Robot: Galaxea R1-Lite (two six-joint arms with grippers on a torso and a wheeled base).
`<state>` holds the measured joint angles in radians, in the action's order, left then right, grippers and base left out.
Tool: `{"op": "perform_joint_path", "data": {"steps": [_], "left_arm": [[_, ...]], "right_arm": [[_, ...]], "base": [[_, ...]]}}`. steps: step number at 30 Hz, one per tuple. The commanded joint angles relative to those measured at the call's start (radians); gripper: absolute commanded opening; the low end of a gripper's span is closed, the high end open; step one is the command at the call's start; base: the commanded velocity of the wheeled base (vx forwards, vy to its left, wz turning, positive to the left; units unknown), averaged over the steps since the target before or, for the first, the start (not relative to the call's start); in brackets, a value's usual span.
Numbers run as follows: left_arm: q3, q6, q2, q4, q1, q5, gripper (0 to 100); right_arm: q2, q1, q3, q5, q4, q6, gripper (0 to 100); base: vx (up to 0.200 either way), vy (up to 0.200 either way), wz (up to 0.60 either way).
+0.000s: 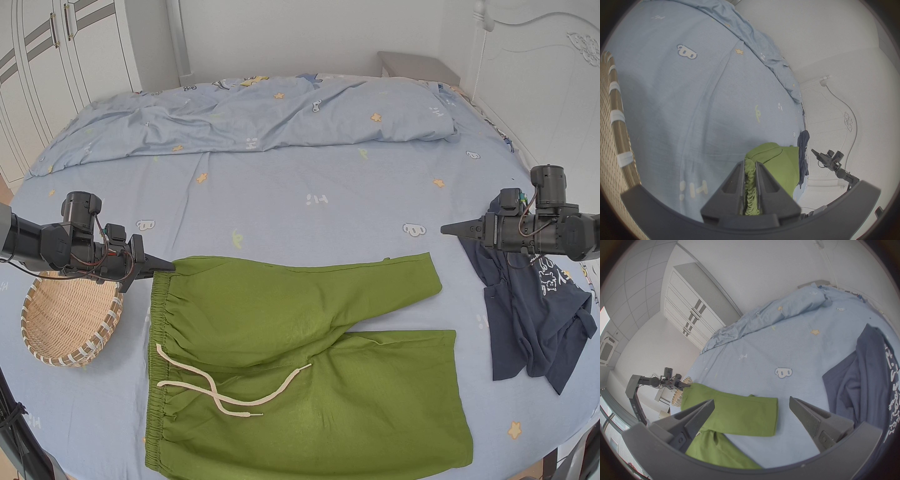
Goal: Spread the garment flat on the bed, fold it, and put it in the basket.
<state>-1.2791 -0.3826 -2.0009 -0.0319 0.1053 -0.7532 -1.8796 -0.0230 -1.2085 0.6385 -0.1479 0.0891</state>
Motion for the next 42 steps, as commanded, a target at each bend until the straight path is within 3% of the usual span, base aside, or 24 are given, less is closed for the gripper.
{"op": "perform_joint_path", "data": {"steps": [1, 29, 30, 42], "left_arm": [[0.006, 0.002, 0.008, 0.001, -0.001, 0.000, 0], [0.003, 0.007, -0.006, 0.001, 0.001, 0.002, 0], [0.003, 0.007, -0.004, 0.001, 0.001, 0.002, 0], [0.004, 0.007, -0.003, 0.001, -0.001, 0.002, 0]], "right_arm": [[-0.197, 0.000, -0.102, 0.006, -0.004, -0.005, 100], [-0.319, -0.051, -0.120, 0.009, -0.131, 0.006, 100], [-0.319, -0.051, -0.120, 0.009, -0.134, 0.007, 0], [-0.331, -0.051, -0.129, 0.007, -0.137, 0.009, 0]], "base": [[0.000, 0.000, 0.00], [0.000, 0.000, 0.00], [0.000, 0.000, 0.00], [0.000, 0.000, 0.00]]}}
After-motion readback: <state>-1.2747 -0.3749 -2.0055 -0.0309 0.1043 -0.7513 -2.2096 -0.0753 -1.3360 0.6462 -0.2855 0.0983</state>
